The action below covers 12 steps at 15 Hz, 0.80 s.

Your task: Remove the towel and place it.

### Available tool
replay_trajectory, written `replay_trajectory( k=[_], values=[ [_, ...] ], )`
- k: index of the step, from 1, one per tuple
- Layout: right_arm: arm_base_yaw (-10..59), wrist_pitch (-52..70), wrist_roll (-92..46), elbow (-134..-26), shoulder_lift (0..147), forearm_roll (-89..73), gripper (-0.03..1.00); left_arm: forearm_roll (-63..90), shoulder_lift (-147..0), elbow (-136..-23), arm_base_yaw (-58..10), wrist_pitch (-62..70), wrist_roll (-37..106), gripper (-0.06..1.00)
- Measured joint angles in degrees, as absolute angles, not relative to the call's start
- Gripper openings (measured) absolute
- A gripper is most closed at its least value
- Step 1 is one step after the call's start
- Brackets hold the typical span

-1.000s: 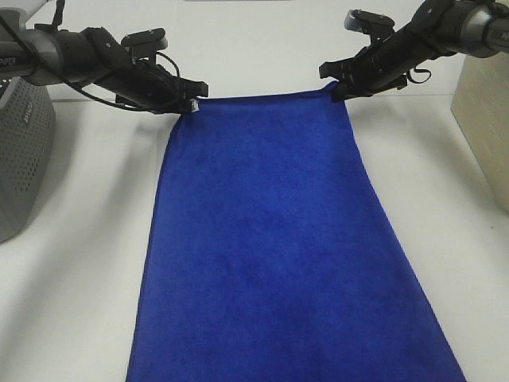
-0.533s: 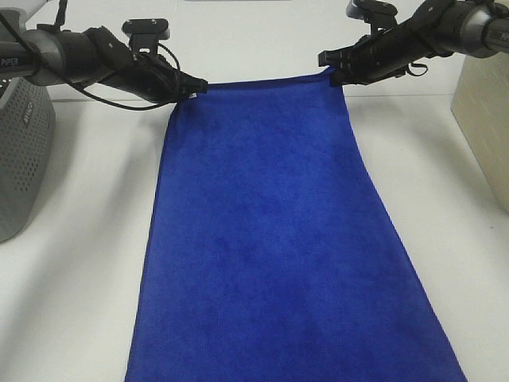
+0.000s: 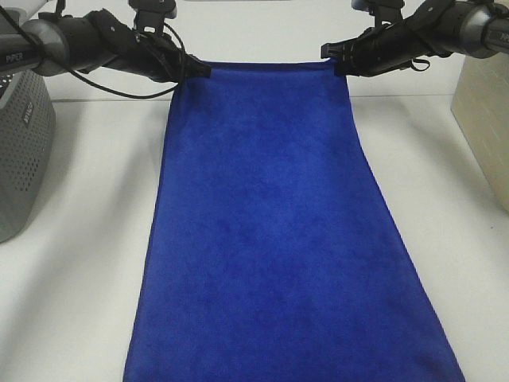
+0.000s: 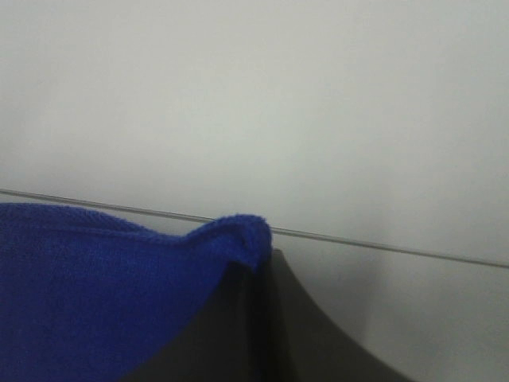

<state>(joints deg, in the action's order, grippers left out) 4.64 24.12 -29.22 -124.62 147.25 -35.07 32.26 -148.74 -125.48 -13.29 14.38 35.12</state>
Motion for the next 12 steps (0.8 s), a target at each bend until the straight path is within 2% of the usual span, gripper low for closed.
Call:
replay_trajectory(
  k=[12],
  values=[
    [5.1, 20.1, -29.2, -124.7, 150.3, -35.0, 0.01, 32.4, -152.8, -127.4, -13.5, 10.5, 35.2, 0.01]
  ],
)
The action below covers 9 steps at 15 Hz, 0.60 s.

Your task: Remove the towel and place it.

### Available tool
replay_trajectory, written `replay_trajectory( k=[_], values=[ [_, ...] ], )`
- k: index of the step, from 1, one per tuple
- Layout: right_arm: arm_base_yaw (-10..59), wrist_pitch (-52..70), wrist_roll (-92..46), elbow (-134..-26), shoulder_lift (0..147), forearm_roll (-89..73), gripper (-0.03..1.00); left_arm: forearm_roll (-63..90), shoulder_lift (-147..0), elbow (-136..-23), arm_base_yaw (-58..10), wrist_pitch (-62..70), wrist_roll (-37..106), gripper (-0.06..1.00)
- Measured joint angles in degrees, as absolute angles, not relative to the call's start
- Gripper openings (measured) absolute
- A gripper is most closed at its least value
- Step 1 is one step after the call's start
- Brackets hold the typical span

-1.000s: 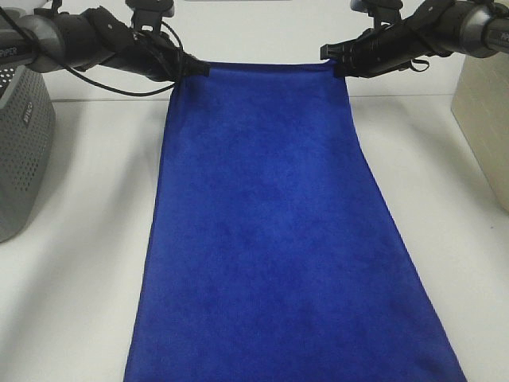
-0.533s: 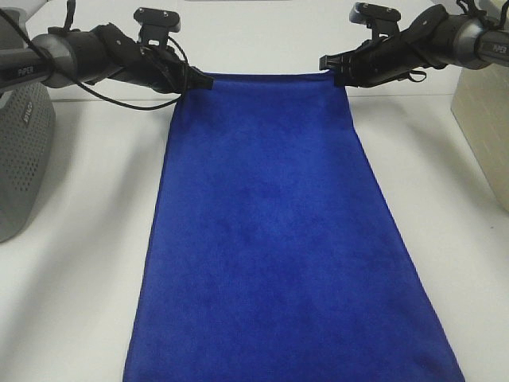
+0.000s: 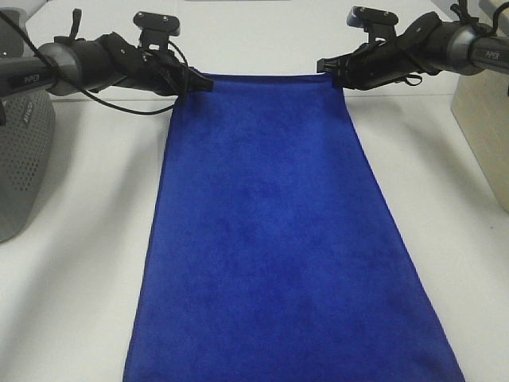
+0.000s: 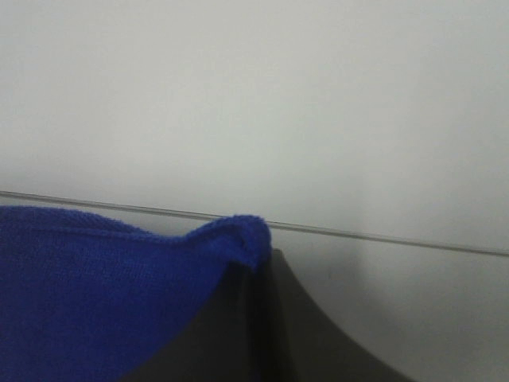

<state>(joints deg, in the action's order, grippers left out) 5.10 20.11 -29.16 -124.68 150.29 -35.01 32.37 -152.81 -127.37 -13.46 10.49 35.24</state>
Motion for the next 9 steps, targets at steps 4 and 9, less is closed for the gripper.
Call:
replay_trajectory(
  k=[4, 9],
  values=[
    [5.2, 17.8, -29.2, -124.7, 150.7, -34.8, 0.01, 32.4, -153.3, -127.5, -14.0, 7.3, 35.2, 0.01],
    [5.2, 17.5, -29.2, -124.7, 150.7, -34.4, 0.03, 32.4, -155.6, -129.9, -14.0, 7.4, 35.2, 0.01]
  ],
)
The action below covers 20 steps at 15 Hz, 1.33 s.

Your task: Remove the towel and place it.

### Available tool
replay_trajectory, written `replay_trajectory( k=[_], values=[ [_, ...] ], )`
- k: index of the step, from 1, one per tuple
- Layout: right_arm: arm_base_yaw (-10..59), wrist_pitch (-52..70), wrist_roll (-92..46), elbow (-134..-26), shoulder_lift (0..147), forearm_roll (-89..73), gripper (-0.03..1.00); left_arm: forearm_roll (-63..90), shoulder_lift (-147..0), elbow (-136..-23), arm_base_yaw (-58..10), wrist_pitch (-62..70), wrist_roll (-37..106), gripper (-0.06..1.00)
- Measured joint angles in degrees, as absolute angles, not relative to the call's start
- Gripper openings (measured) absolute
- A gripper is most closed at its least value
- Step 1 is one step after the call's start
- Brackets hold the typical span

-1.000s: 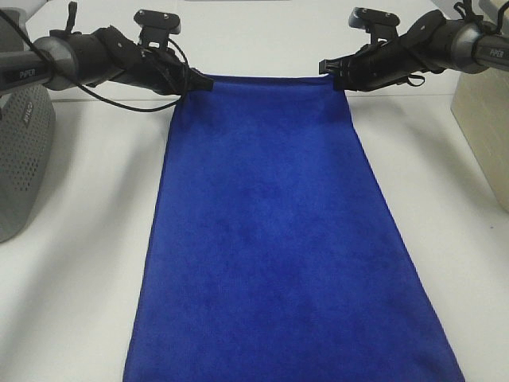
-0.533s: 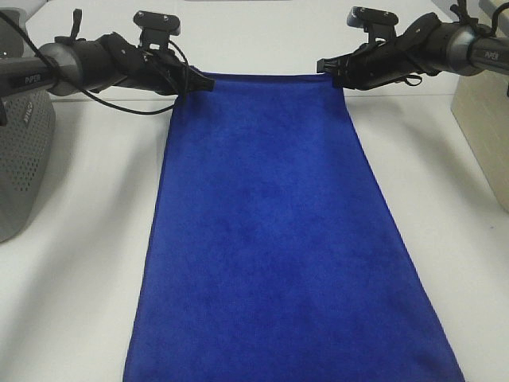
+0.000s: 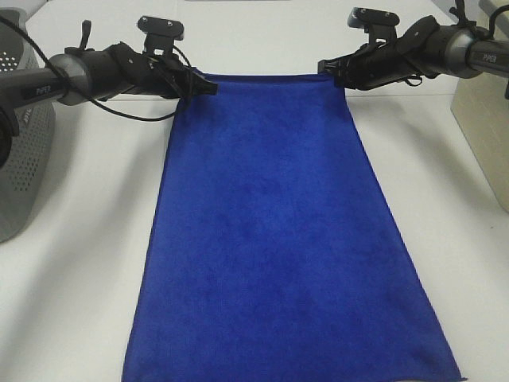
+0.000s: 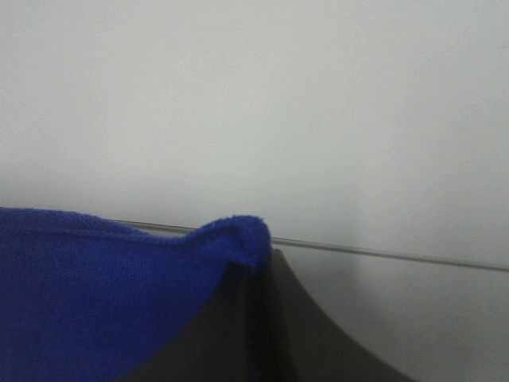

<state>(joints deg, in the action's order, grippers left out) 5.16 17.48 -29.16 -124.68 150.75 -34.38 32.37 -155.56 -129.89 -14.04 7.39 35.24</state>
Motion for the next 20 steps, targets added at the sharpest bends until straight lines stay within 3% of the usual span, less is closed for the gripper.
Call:
replay_trajectory(
  k=[2, 4, 5, 7, 9, 11, 17, 20],
  values=[
    [5.2, 17.2, -29.2, -124.7, 150.7, -34.1, 0.12, 32.4, -155.9, -129.9, -14.0, 7.4, 35.1, 0.02],
    [4.8, 17.0, -29.2, -124.7, 150.7, -33.6, 0.35, 32.4, -156.0, -129.9, -13.9, 7.4, 35.1, 0.11],
    [4.4, 17.0, -29.2, -124.7, 150.7, -33.3, 0.47, 32.4, -156.0, -129.9, -13.9, 7.4, 35.0, 0.19],
    [4.2, 17.9, -29.2, -124.7, 150.7, -33.1, 0.61, 33.4, -156.0, -129.9, -13.6, 7.2, 34.9, 0.43],
    [4.1, 20.6, -29.2, -124.7, 150.7, -31.2, 0.62, 35.1, -156.0, -129.9, -13.4, 7.3, 34.8, 0.59],
    [4.1, 23.7, -29.2, -124.7, 150.7, -30.4, 0.63, 35.6, -156.0, -129.9, -13.3, 8.2, 32.9, 0.65],
    [4.1, 36.1, -28.8, -124.7, 147.0, -29.7, 0.64, 31.8, -156.2, -139.7, -13.2, 30.6, 25.9, 0.67],
    [4.1, 47.1, -24.2, -124.7, 139.9, -29.7, 0.77, 18.9, -156.2, -153.5, -13.2, 56.3, 11.2, 0.69]
  ],
)
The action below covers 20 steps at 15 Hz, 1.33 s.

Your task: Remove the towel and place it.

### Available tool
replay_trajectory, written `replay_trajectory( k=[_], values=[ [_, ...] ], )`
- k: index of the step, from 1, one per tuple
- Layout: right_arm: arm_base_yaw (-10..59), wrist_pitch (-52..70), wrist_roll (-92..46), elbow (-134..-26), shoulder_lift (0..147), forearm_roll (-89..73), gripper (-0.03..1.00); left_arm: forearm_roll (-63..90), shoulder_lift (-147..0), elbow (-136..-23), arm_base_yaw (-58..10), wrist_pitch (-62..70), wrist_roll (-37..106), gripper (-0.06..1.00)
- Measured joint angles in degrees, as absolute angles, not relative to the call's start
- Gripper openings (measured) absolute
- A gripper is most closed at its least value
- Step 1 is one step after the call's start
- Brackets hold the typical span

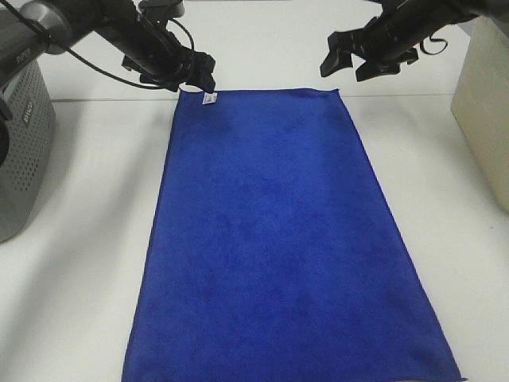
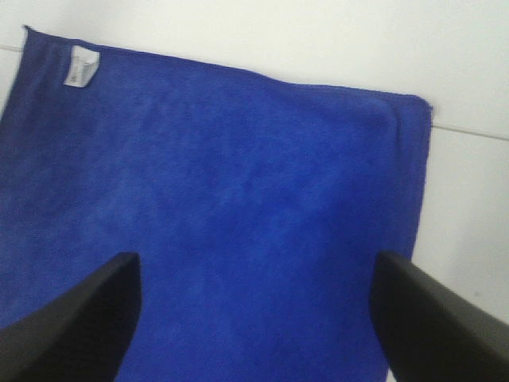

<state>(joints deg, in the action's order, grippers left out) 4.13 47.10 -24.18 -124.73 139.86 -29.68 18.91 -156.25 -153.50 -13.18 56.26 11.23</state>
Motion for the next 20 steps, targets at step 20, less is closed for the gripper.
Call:
replay_trajectory(
  k=[20],
  values=[
    [3.9, 69.7, -3.4, -96.6, 84.8, -9.7, 0.84, -2.6, -79.1, -96.8, 3.4, 69.8, -1.5, 0.76]
  ],
)
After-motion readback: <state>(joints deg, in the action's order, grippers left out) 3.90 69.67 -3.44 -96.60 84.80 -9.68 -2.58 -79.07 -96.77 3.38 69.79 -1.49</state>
